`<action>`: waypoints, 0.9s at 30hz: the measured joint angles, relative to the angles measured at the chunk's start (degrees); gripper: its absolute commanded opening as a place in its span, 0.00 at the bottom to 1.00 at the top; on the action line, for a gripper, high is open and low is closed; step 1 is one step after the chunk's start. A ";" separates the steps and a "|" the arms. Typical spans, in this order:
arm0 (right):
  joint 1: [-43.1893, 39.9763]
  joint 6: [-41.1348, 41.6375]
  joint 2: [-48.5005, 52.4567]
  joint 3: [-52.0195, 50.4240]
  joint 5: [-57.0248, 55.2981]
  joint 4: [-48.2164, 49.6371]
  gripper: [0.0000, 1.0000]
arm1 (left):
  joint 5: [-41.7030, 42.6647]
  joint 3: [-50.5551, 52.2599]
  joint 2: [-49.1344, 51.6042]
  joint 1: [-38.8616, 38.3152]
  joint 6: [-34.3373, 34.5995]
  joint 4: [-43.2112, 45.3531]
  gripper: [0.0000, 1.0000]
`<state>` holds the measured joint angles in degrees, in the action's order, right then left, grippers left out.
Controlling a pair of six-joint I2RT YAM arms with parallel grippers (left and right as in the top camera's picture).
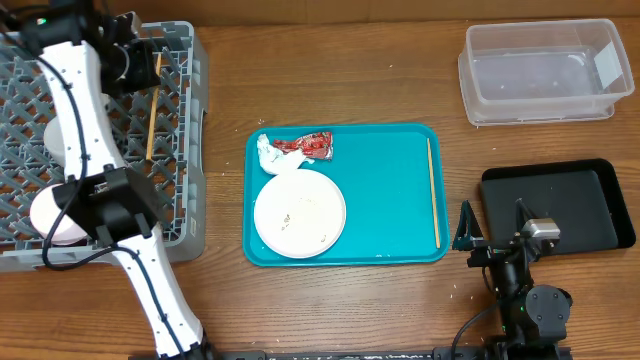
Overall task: Sort waste into correct bins and load items into the dishwasher
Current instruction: 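Carry the chopstick left and stand it upright in the rack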
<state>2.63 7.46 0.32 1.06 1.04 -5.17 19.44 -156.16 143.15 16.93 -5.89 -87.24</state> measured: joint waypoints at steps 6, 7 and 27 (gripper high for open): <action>0.00 0.00 0.00 0.00 0.02 0.00 1.00 | 3.34 3.13 0.00 -0.26 -4.94 0.42 0.04; 0.00 -0.02 0.00 0.00 0.02 0.00 1.00 | 3.58 3.50 0.00 -0.44 -5.51 0.74 0.04; -0.02 0.00 0.00 0.00 0.02 0.00 1.00 | -6.12 5.01 0.00 -1.27 7.74 6.49 0.04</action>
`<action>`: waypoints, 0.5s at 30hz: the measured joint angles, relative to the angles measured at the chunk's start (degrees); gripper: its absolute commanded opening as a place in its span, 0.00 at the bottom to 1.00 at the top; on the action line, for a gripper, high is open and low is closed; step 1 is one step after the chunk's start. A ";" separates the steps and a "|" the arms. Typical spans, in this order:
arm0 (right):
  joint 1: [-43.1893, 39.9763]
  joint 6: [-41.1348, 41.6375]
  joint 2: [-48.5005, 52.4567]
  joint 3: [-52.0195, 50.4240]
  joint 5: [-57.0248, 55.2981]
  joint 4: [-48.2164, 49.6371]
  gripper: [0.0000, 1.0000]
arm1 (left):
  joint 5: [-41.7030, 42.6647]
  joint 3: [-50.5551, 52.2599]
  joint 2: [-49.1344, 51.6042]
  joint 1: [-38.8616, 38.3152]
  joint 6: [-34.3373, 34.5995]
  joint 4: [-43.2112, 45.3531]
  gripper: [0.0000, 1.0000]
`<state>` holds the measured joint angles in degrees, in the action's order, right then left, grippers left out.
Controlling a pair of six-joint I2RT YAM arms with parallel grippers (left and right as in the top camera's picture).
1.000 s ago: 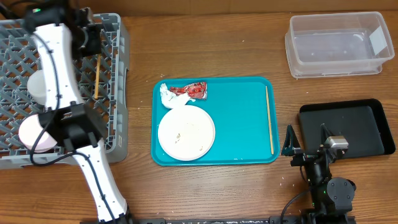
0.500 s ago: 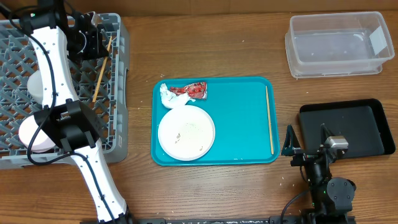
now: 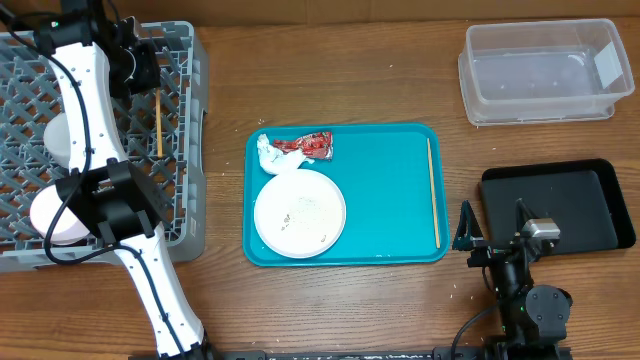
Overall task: Sort waste into correct bins and load items into the dishwasher
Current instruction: 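Carry the chopstick left and stand it upright in the rack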
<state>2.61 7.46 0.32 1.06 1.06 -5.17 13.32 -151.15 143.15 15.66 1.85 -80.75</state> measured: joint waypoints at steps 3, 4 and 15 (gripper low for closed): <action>0.02 0.00 0.00 0.00 0.00 0.00 1.00 | -0.35 0.00 0.00 -0.52 0.79 0.22 0.04; 0.02 -0.02 0.00 0.00 0.00 0.00 1.00 | -0.52 0.00 0.00 -0.76 0.81 0.28 0.04; 0.00 -0.02 0.00 0.00 0.00 0.02 1.00 | -1.53 0.04 0.00 -2.21 -2.95 1.09 0.04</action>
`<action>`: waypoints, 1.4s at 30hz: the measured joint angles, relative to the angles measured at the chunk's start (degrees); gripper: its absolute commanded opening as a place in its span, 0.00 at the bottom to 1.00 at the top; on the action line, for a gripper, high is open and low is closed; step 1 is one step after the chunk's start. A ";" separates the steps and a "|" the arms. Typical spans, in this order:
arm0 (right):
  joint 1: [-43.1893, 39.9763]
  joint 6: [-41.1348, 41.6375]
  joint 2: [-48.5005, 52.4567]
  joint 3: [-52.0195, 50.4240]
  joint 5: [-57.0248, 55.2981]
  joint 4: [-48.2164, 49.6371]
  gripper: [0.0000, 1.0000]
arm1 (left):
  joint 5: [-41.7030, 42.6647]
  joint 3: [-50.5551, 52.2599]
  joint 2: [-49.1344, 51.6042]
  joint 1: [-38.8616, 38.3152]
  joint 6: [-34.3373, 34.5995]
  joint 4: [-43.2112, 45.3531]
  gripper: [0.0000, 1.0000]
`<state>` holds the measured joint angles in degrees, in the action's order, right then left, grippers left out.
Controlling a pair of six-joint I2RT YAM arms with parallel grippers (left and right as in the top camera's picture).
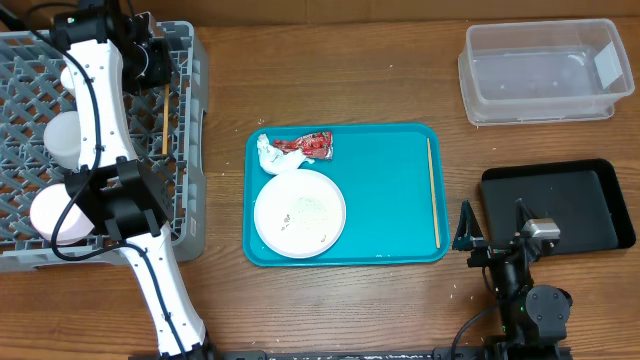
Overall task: Sort waste into correct bins and load items into the dishwasher
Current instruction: 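Carry the chopstick left and stand it upright in the rack, then move the left gripper back over the tray to the second chopstick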
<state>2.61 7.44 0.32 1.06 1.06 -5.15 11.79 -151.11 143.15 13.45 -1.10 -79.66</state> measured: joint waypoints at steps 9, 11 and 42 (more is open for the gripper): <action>0.02 0.00 0.00 0.00 0.00 -0.02 1.00 | -0.52 0.00 0.00 0.02 -0.85 0.00 0.39; 0.02 0.02 0.00 0.00 -0.02 -0.02 1.00 | -0.52 0.00 0.00 0.02 -0.98 0.02 0.50; 0.02 0.00 0.00 0.00 0.00 0.00 1.00 | 9.53 0.00 0.00 -12.31 0.13 -8.74 0.61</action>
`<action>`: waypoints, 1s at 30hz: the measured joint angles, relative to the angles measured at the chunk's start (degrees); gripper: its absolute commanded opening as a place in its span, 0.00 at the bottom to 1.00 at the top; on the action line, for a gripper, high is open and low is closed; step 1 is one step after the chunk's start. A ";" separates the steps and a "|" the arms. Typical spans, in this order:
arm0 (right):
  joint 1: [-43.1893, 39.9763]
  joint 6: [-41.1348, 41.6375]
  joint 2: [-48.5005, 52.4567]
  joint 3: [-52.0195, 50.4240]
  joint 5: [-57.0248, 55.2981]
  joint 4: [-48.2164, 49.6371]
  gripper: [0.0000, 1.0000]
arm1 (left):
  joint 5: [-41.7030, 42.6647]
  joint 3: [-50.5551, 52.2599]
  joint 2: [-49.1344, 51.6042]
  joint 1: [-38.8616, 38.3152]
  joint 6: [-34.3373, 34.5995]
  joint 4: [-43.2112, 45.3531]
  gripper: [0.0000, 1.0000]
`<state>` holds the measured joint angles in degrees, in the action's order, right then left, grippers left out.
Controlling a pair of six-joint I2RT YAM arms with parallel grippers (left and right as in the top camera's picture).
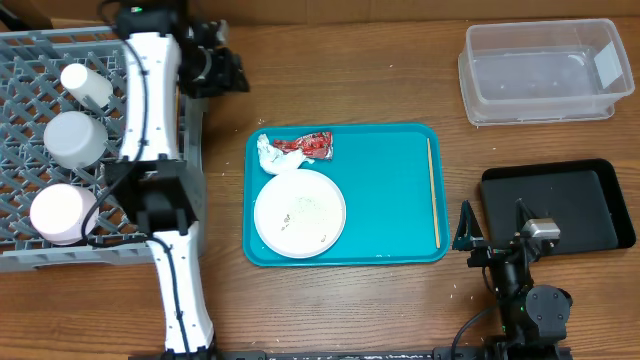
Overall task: Sort waste into correct bins and load items into the dishwasher
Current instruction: 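Move the left gripper back over the tray to the second chopstick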
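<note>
My left gripper (228,70) is past the right edge of the grey dish rack (30,250), over bare table, and looks open with nothing in it. The left arm lies across the rack's right side and hides what is under it. On the teal tray (390,235) are a white plate (299,213), a red wrapper (312,146), a crumpled white tissue (267,152) and a wooden chopstick (433,190) along its right edge. My right gripper (465,230) is parked, shut, at the front right, near the tray's front right corner.
Three white cups (73,140) stand in the rack. A clear plastic bin (545,70) is at the back right. A black bin (560,205) sits right of the tray, beside the parked right arm.
The left gripper has moved right, from over the rack's right side to beyond its right edge. The chopstick that lay in the rack is now hidden under the arm. The right arm is unchanged.
The left gripper first held the far end of a tilted chopstick over the rack's right side. The chopstick then lay straight in the rack with the gripper at its far end, twice. Now the gripper is off the rack without it.
</note>
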<state>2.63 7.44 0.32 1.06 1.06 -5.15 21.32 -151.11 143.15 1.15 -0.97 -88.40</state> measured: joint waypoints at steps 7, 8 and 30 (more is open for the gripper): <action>-0.02 0.02 0.00 0.00 0.00 0.00 1.00 | -3.19 0.00 0.00 -7.76 5.73 -0.37 0.57; -0.02 0.00 0.00 0.00 -0.02 0.02 1.00 | -3.43 0.00 0.00 -9.03 6.58 -0.35 0.56; -0.02 0.02 0.00 0.00 -0.02 -0.02 1.00 | -14.12 0.00 0.00 -49.66 28.57 12.39 0.80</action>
<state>2.61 7.46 0.32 1.06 1.04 -5.17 7.20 -151.11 143.15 -48.51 27.59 -76.01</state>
